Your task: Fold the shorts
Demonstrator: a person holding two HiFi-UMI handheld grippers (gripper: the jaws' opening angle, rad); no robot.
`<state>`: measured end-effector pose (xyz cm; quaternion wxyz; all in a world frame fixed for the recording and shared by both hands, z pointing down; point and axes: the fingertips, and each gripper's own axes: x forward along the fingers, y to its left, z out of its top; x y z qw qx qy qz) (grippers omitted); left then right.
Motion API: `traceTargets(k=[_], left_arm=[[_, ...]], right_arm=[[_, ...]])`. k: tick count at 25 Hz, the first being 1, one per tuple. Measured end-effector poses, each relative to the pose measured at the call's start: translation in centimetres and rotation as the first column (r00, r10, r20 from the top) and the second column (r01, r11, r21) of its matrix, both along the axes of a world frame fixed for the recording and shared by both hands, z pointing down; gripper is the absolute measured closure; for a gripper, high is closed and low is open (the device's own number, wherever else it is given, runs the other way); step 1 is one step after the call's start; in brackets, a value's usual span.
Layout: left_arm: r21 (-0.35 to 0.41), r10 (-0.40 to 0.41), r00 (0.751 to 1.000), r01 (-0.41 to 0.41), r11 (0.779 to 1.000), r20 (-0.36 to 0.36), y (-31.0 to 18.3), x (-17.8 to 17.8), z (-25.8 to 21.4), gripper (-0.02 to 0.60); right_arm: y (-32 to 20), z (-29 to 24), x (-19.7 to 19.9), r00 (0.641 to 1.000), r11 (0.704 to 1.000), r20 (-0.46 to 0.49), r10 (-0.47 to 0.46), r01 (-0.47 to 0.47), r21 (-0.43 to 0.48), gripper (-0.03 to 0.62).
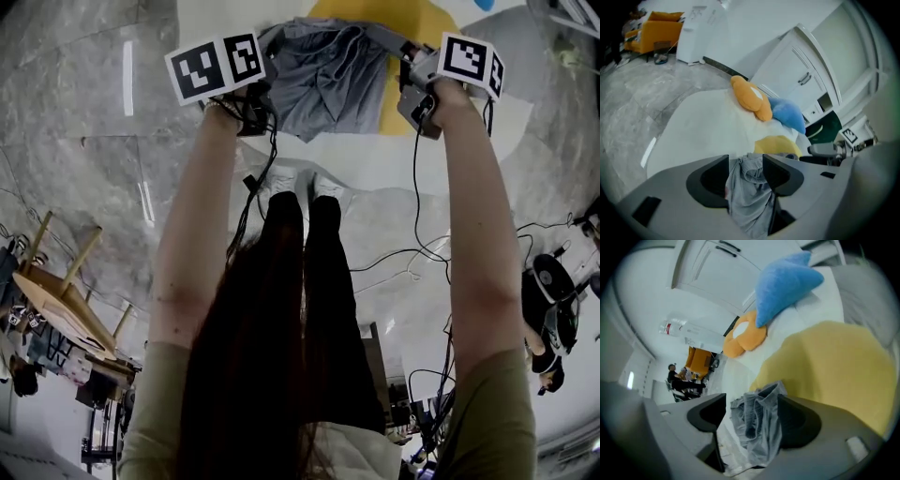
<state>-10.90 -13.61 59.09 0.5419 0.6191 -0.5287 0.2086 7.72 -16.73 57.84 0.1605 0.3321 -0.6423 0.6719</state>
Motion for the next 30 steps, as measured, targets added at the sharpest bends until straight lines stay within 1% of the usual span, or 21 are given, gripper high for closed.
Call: traceTargets(k=[1, 2, 3, 4, 5, 6, 7, 8, 9, 10, 11, 12, 13, 17, 21, 22, 24, 25, 26, 28, 30], left_arm=[[0.010, 0.072, 0.996, -0.072, 0.997, 0.044, 0.2, 0.0, -0.2, 0.371], [0.018, 0.172, 0.980, -0.175, 0.984, 0.100, 0.7, 0.3, -0.4, 0.371], [0.024, 0.293, 0.943, -0.300, 0.954, 0.155, 1.3, 0.9, -0.6, 0.371], [0.028, 0.423, 0.885, -0.436, 0.899, 0.193, 2.1, 1.9, -0.8, 0.371], [0.031, 0.547, 0.811, -0.564, 0.825, 0.206, 3.1, 3.2, -0.9, 0.371], [0.030, 0.652, 0.732, -0.670, 0.742, 0.198, 4.4, 4.6, -0.9, 0.371], [0.024, 0.735, 0.655, -0.749, 0.662, 0.175, 5.7, 5.9, -0.7, 0.371], [0.014, 0.795, 0.588, -0.805, 0.592, 0.148, 6.9, 6.9, -0.3, 0.371], [0.002, 0.836, 0.535, -0.842, 0.539, 0.124, 7.8, 7.7, 0.3, 0.367], [-0.010, 0.859, 0.501, -0.863, 0.505, 0.108, 8.4, 8.2, 1.0, 0.360], [-0.023, 0.868, 0.485, -0.872, 0.490, 0.101, 8.7, 8.4, 1.6, 0.355], [-0.031, 0.867, 0.487, -0.870, 0.492, 0.103, 8.5, 8.4, 2.1, 0.340], [-0.034, 0.858, 0.501, -0.861, 0.507, 0.111, 7.9, 8.2, 2.4, 0.323], [0.013, 0.781, 0.605, -0.792, 0.610, 0.155, 4.0, 7.2, 2.9, 0.235], [0.053, 0.724, 0.648, -0.752, 0.657, 0.238, 0.6, 6.0, 2.3, 0.233], [0.065, 0.690, 0.669, -0.730, 0.681, 0.277, -0.1, 5.3, 1.9, 0.230], [0.107, 0.590, 0.727, -0.657, 0.746, 0.352, -1.5, 3.6, 0.9, 0.229], [0.129, 0.541, 0.754, -0.620, 0.774, 0.371, -1.9, 2.7, 0.4, 0.229], [0.146, 0.511, 0.775, -0.592, 0.792, 0.373, -1.8, 2.0, 0.0, 0.230], [0.151, 0.507, 0.794, -0.577, 0.803, 0.336, 0.0, 1.1, -0.5, 0.230], [0.128, 0.546, 0.787, -0.596, 0.793, 0.287, 3.0, 1.0, -0.4, 0.230]], right_arm=[[-0.3, -0.2, 0.4, 0.997, 0.997, -0.057, -0.049, 0.052, 0.048, 0.260], [-0.5, -0.3, 0.9, 0.985, 0.987, -0.130, -0.114, 0.127, 0.098, 0.260], [-0.4, -0.5, 1.3, 0.960, 0.965, -0.207, -0.188, 0.220, 0.142, 0.260], [0.0, -0.6, 1.5, 0.924, 0.930, -0.272, -0.267, 0.321, 0.177, 0.260], [0.7, -0.8, 1.4, 0.883, 0.885, -0.316, -0.348, 0.421, 0.201, 0.260], [1.8, -1.0, 1.0, 0.838, 0.833, -0.340, -0.426, 0.510, 0.213, 0.260], [3.0, -1.0, 0.5, 0.795, 0.783, -0.352, -0.494, 0.583, 0.216, 0.260], [4.3, -0.9, 0.1, 0.755, 0.739, -0.358, -0.549, 0.638, 0.214, 0.260], [5.4, -0.7, -0.2, 0.723, 0.704, -0.361, -0.589, 0.679, 0.210, 0.260], [6.5, -0.5, -0.6, 0.698, 0.678, -0.361, -0.618, 0.706, 0.205, 0.260], [7.5, -0.3, -0.9, 0.681, 0.659, -0.356, -0.640, 0.725, 0.202, 0.260], [8.5, -0.1, -1.2, 0.670, 0.646, -0.348, -0.656, 0.736, 0.200, 0.260], [9.2, 0.1, -1.5, 0.663, 0.637, -0.339, -0.667, 0.744, 0.202, 0.260], [10.4, 0.5, -2.9, 0.635, 0.586, -0.334, -0.697, 0.772, 0.245, 0.261], [10.2, 0.5, -4.4, 0.570, 0.488, -0.373, -0.732, 0.821, 0.295, 0.263], [10.2, 0.4, -4.8, 0.553, 0.463, -0.381, -0.741, 0.832, 0.307, 0.263], [10.3, 0.4, -5.5, 0.508, 0.408, -0.405, -0.760, 0.858, 0.312, 0.264], [10.4, 0.5, -5.8, 0.477, 0.375, -0.419, -0.773, 0.875, 0.305, 0.268], [10.6, 0.8, -6.1, 0.443, 0.341, -0.430, -0.787, 0.893, 0.294, 0.275], [11.0, 1.7, -6.6, 0.377, 0.282, -0.452, -0.808, 0.922, 0.265, 0.281], [10.9, 2.5, -6.8, 0.320, 0.238, -0.487, -0.813, 0.945, 0.223, 0.331]])
